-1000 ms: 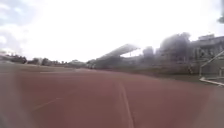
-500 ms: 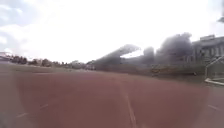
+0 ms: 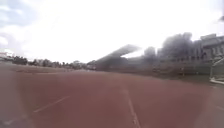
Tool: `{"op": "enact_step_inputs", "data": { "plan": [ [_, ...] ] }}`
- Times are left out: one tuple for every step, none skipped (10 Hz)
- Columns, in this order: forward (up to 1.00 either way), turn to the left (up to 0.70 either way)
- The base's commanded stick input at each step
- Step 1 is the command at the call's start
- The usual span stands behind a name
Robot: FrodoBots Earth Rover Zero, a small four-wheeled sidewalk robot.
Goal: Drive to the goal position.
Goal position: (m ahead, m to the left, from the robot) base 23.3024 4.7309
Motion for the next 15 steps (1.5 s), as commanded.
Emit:
{"op": "enact_step_inputs", "data": {
  "plan": [
    [0.70,0.00],
    [0.70,0.00],
    [0.70,0.00],
    [0.70,0.00],
    [0.70,0.00],
    [0.70,0.00],
    [0.70,0.00],
    [0.70,0.00],
    [0.70,0.00],
    [0.70,0.00],
    [0.70,0.00],
    [0.70,0.00],
    [0.70,0.00],
    [0.70,0.00],
    [0.70,0.00]
  ]
}}
